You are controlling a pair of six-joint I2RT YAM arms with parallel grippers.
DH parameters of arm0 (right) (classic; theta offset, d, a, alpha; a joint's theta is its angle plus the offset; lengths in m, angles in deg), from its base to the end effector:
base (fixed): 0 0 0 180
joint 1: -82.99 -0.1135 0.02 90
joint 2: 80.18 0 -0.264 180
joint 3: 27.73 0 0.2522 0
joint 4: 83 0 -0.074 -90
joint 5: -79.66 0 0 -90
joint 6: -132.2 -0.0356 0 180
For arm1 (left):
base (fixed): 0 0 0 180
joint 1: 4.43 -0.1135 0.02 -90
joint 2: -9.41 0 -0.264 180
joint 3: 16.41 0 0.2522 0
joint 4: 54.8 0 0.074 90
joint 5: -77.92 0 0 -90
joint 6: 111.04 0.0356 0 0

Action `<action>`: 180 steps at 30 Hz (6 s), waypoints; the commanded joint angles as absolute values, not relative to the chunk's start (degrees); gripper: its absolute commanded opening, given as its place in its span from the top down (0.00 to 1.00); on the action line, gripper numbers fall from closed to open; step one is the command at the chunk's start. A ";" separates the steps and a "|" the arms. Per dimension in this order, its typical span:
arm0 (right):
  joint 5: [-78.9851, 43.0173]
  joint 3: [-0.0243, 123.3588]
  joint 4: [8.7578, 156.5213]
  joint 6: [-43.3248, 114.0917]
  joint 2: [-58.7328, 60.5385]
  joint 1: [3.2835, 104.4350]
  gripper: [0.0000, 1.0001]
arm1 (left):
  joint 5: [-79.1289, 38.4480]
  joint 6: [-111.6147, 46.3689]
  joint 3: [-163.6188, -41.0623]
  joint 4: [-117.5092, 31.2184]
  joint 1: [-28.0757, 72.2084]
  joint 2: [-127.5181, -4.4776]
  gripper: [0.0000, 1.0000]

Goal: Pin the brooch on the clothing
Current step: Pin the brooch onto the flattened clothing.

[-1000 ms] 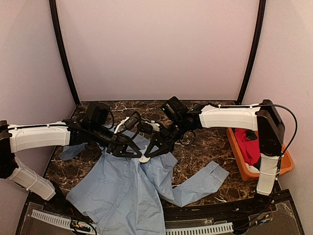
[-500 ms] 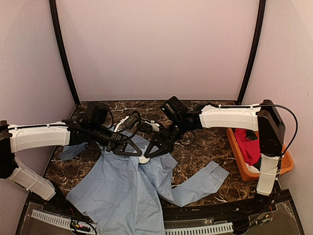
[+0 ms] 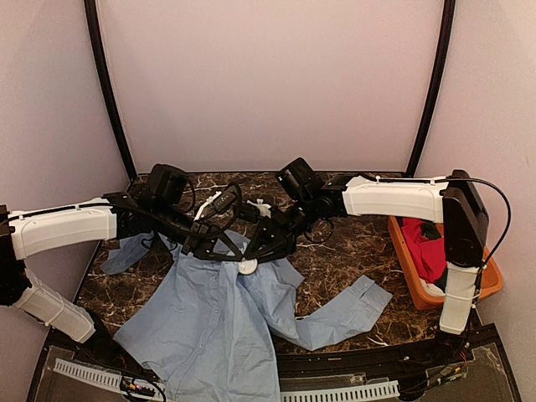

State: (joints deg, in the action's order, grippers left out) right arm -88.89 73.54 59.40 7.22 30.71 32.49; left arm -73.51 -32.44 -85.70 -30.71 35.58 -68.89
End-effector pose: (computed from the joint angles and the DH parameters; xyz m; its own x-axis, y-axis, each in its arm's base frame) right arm 0.2389 0.3446 0.2585 -0.7131 -0.6861 -0.1441 -0.2048 0.0073 0.9788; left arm 0.2034 -0.2116 0.2828 -0.5822 0.3653 -0.7264 0.7711 -0.0352 -0.6357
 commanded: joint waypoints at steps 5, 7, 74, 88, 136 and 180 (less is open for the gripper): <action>-89.52 74.09 62.02 5.65 30.90 32.80 0.80 | -71.43 -29.94 -85.99 -26.92 35.73 -69.70 0.99; -89.05 74.01 61.64 5.89 30.87 32.71 0.80 | -70.95 -29.92 -86.13 -26.87 35.73 -69.89 0.99; -82.68 78.33 54.04 7.12 34.31 29.77 0.74 | -57.58 -33.07 -85.78 -24.35 34.36 -67.78 0.99; -82.93 77.60 54.39 7.01 34.39 29.07 0.96 | -54.85 -32.57 -86.41 -22.91 34.31 -67.50 0.99; -74.54 77.82 56.02 11.28 29.71 32.83 1.00 | -60.96 -37.25 -82.26 -25.47 31.41 -59.28 0.42; -73.86 74.63 61.68 2.12 24.64 36.75 1.00 | -28.37 -38.76 -75.27 -34.74 49.68 -54.58 0.61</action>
